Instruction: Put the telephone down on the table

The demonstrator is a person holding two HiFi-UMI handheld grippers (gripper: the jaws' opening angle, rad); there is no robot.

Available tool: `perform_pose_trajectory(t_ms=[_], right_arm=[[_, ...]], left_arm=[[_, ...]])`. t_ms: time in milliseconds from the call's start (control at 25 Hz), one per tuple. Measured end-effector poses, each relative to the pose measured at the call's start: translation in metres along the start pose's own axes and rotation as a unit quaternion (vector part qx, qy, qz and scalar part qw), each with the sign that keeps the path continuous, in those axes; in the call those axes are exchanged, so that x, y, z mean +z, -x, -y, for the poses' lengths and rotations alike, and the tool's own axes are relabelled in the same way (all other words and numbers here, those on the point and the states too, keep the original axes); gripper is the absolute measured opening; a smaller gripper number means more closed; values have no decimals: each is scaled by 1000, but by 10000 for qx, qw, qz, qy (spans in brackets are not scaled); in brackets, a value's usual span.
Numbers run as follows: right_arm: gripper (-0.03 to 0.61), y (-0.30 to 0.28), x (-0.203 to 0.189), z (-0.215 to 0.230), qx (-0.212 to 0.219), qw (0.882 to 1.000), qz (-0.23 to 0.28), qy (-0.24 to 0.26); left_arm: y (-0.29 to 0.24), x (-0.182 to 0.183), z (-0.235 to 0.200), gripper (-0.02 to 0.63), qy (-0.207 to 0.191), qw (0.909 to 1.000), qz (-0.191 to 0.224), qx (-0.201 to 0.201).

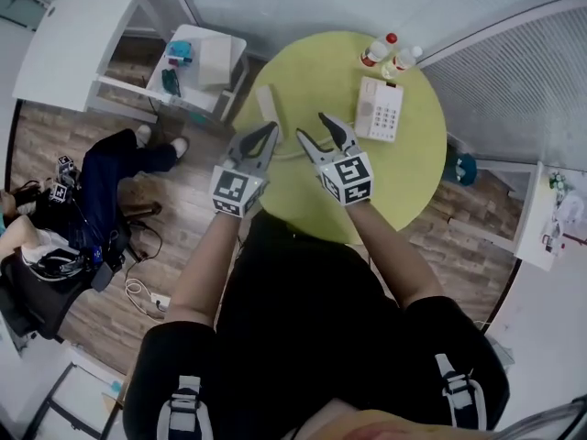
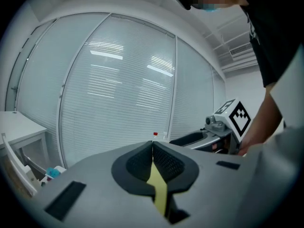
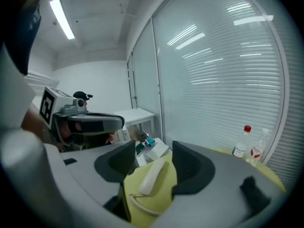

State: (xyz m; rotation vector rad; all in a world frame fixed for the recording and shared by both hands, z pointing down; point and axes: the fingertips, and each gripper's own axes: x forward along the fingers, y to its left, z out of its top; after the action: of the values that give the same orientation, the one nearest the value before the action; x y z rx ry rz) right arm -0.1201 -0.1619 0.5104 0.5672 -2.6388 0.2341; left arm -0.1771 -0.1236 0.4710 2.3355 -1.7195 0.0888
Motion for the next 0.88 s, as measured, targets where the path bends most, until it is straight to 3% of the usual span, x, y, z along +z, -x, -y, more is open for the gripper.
perform_pose_trajectory(t_ms=[240,440,520,880], right_arm=[[227,81,22,7,224,9977,641,76],[57,139,44,19,181,9927,1184,104],[27,156,49,17,359,9892,1422,66],[17,192,51,28,434,9846,1654,366]], left_arm=[[0,29,70,12,-252,9986,67,-455],[-3,52,116,12,-380,9968,209,-667],[-6,60,130,12,-422,9960,282,-736],[-25,73,175,12,-688,9924,332,-969]])
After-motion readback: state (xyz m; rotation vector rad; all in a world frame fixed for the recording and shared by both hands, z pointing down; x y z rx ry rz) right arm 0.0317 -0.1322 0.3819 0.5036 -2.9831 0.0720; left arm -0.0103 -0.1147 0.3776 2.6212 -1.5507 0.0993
